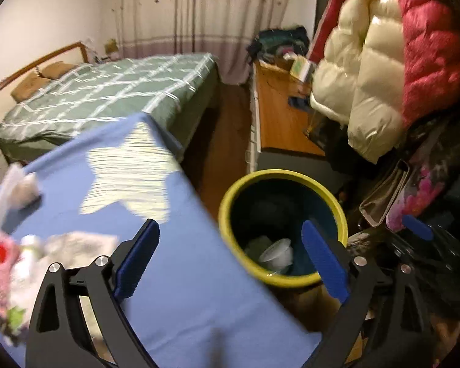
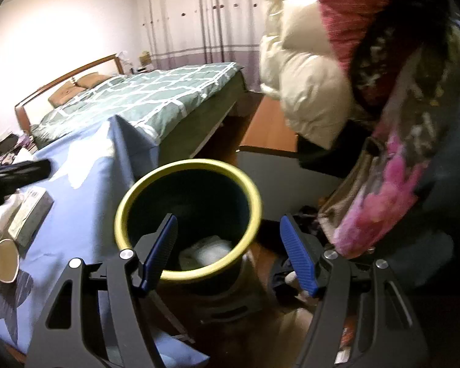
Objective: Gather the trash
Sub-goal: 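Grasp the crumpled white tissue with the right tool and lift it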
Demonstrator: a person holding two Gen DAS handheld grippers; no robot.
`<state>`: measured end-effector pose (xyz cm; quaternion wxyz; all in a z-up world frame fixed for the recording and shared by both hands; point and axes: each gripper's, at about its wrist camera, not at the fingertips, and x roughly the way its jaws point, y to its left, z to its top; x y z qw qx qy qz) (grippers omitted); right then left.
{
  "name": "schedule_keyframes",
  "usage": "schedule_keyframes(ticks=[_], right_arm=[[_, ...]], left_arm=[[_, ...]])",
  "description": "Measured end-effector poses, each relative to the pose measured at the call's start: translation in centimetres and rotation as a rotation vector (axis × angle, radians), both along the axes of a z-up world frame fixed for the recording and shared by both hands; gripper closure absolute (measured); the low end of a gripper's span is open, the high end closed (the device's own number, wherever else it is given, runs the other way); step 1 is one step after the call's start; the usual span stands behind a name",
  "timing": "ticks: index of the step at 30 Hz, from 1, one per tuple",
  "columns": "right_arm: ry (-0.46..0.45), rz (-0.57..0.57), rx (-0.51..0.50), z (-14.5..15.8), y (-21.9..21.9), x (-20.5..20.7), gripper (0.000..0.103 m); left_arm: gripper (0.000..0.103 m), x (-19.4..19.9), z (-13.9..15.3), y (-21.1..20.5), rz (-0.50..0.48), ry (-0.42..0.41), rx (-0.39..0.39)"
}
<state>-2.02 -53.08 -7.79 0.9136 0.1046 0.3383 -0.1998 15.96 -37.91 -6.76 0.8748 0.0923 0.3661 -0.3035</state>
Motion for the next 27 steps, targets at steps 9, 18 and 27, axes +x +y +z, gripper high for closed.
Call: schedule_keyframes(ticks=[9,18,27], right_arm=[[0.024,0.18,0.05,-0.8,6.8,3.8,0.037],[0.003,0.399,0.09,0.4,16.6,9.2,0.037],[0.061,0.59,0.116,0.6,26.3,16.8,0.06]], left_arm=[[0.009,-3.2,2.9,17.2,0.288,-0.121,0.027],[0.008,-4.6,2.9,31.1,0.546,-0.14,0.016],[0.008,-5.2,2.1,35.4,0.597,-0.149,0.011]])
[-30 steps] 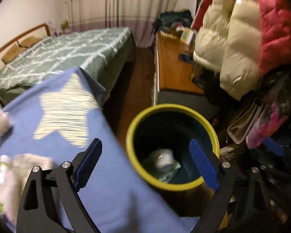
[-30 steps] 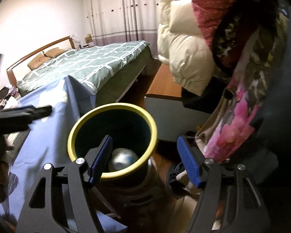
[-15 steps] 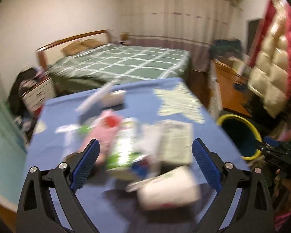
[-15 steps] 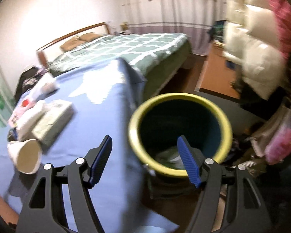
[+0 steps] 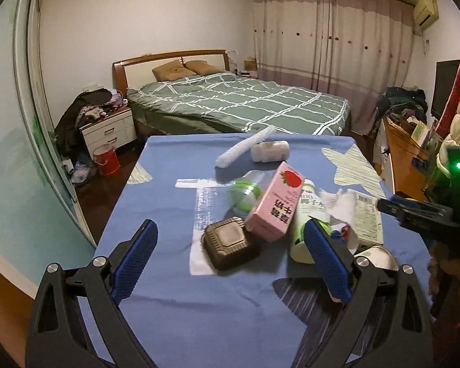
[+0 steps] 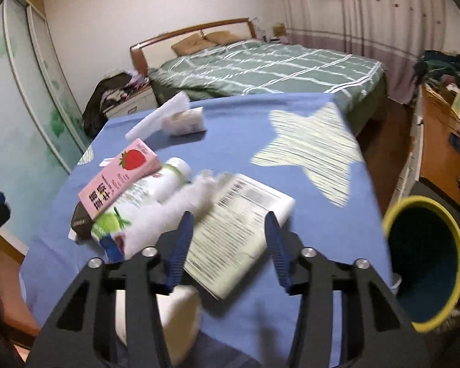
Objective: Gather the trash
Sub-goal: 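Grasp the crumpled white tissue with the right tool and lift it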
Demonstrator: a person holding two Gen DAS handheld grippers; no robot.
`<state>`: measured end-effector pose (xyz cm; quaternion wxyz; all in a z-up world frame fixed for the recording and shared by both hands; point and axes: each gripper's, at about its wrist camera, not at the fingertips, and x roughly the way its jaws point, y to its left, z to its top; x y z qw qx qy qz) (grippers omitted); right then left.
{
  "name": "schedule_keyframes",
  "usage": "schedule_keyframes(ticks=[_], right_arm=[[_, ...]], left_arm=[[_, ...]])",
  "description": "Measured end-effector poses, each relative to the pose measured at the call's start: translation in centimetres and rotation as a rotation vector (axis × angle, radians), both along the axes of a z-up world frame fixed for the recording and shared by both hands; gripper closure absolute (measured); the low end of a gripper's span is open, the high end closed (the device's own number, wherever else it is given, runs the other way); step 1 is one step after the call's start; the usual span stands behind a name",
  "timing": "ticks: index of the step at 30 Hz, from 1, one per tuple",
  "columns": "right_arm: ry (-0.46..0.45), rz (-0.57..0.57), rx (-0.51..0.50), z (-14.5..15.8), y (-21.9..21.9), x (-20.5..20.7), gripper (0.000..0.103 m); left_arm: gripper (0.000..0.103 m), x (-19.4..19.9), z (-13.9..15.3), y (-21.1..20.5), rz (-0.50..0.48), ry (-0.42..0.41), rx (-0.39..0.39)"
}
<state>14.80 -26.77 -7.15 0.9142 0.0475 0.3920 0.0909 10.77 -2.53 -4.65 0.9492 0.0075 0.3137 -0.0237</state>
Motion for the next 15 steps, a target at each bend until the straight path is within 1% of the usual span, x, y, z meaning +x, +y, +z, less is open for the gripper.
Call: schedule_keyframes(ticks=[4,8,10,11,12,15], right_arm=[[0.046,0.022,-0.007,-0.8,2.1,2.5,0.06],[0.098,0.024,0.008,-2.0,2.7,4.0,0.061],[0.123,0.04,0.039,-2.4,2.6,4.2,0.078],[0.137,0.052,0.059,-2.6,2.6,4.4,0.093],[0.147,0.065,0.077,-2.7,2.6,4.5,0.098],[0.122,0.072,0.079,-1.8,2.7,4.4,0.101]], left_arm=[[0.008,0.1,-0.5,0.0,0.01,0.009,-0.008],[0.008,0.1,-0.9,0.2,0.011,0.017,-0.012],[0.008,0.2,-1.0,0.3,0.011,0.02,-0.014],[0.008,0.2,-1.0,0.3,0.01,0.021,-0.015],[0.008,0.3,-1.1,0.3,0.01,0.023,-0.015],[0.008,0.4,-1.3,0.2,0.009,0.028,-0.02]])
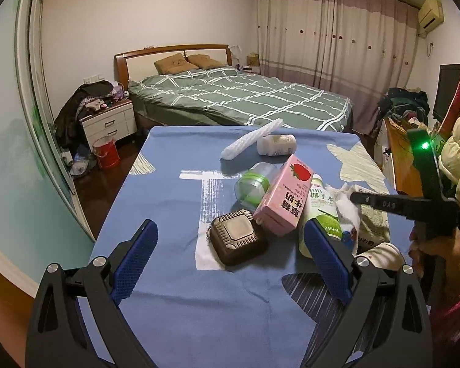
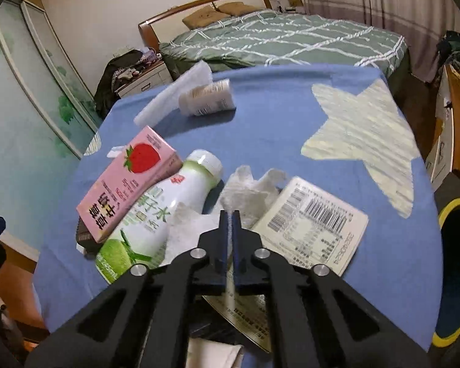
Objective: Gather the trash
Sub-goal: 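Grasp the crumpled white tissue with the right tool and lift it, then carry the tissue to the yellow bin and release it from the right tool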
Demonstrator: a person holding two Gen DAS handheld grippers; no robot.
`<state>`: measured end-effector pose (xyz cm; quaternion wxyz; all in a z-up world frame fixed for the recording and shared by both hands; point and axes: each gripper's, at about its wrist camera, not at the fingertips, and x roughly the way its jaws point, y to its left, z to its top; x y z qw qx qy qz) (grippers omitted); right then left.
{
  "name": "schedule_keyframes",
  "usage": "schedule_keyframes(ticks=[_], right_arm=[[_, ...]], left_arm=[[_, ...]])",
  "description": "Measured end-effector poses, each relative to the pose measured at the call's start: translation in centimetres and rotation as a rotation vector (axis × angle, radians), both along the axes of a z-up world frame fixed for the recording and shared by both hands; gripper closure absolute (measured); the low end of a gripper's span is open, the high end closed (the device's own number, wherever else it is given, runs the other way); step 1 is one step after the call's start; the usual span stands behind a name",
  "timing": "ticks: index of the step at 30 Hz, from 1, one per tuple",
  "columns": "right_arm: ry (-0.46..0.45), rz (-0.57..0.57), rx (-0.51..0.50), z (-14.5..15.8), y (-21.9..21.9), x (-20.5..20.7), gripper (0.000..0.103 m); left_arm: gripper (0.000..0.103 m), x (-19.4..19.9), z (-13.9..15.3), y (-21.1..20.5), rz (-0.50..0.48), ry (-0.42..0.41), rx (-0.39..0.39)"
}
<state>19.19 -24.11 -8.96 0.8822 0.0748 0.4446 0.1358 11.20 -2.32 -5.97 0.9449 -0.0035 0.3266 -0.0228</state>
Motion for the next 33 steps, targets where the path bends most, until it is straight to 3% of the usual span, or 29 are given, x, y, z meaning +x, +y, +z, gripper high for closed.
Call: schedule_keyframes(ticks=[9,13,19,30,32,33], right_arm=[[-0.132,0.022,0.02,5.9,0.2,-0.7,0.101],[-0.194,0.045,0.082,9.1,-0.5,-1.2,0.101],[-0.302,0.025,0.047,13.8,-1.2,-2.7,0.101],[-0.391,0.027,0.064,19.1,-3.7,-3.9,0.101],[-0.423,0.003,-0.026,19.8,-3.0,-4.2,0.101],[-0.412,0.043,-0.049,20.2,-2.2,-4.0,0.101]], left_arm=[[0.008,-0.2,-0.1,-0.3,-0.005,-0.001,0.0],[0.008,-0.3,-0.1,-0.2,-0.006,-0.002,-0.002],[0.008,-0.3,0.0,-0.4,-0.011,0.002,-0.004],[0.008,-0.1,-0.3,-1.5,-0.037,0.007,0.001],[0.008,-0.1,-0.3,-1.7,-0.041,0.006,0.001],[0.008,-0.1,-0.2,-1.9,-0.044,0.004,0.003]])
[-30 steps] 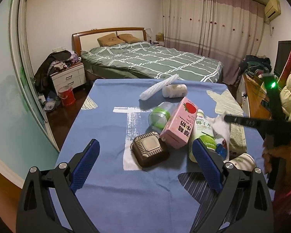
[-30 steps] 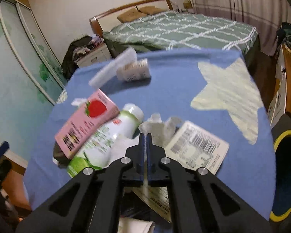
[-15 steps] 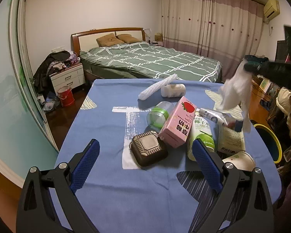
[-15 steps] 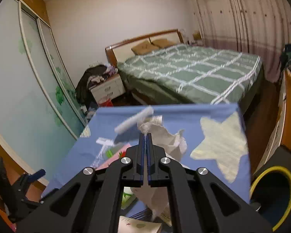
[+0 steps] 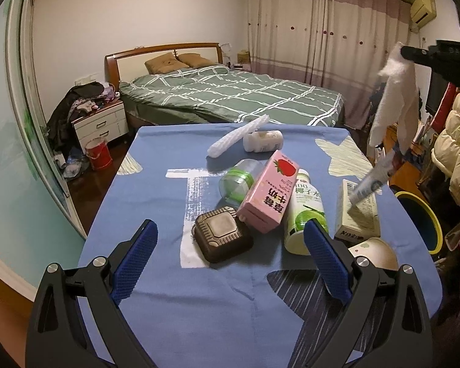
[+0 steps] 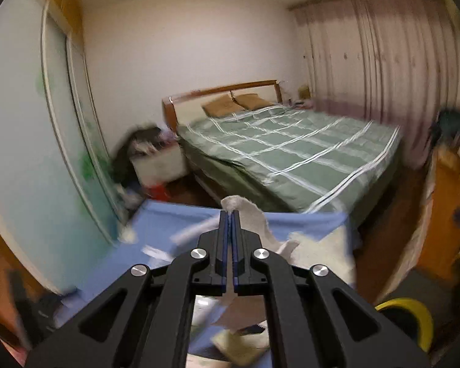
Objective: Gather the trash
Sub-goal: 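Carry the tissue to the yellow bin and release it from the right tool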
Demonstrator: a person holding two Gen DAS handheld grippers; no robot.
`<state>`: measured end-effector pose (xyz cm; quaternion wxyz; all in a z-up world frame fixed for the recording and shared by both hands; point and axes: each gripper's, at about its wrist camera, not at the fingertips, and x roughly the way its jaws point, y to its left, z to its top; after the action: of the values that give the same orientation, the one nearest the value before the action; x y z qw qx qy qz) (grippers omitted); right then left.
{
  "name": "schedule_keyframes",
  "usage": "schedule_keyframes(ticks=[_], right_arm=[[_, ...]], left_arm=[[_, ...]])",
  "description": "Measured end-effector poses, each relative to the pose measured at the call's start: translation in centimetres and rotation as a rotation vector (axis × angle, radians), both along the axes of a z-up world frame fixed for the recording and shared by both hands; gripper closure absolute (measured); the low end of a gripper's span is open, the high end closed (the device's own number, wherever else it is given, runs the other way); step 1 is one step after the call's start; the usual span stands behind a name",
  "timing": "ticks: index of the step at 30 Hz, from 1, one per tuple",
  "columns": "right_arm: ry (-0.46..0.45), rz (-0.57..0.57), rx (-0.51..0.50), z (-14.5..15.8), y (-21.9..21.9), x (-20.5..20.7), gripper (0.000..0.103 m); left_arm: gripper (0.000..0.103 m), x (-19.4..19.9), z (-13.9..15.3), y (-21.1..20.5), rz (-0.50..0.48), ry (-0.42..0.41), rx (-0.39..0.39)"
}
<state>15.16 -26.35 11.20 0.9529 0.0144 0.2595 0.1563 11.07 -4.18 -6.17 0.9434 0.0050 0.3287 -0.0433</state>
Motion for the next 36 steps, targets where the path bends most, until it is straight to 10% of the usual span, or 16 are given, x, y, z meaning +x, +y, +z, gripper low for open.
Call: schedule_keyframes(ticks=[17,36], right_arm=[[0.01,-0.028,0.0,-0.3,-1.8,-1.9,0.101],[0.223,-0.468,-0.036,-11.6,-20.6,-3.5,0.1]], left_arm=[[0.008,-0.1,0.0,-0.6,-0.031,0.001,-0.012],[0.008,-0.1,0.0,-4.3,-0.093,0.005,0.024]])
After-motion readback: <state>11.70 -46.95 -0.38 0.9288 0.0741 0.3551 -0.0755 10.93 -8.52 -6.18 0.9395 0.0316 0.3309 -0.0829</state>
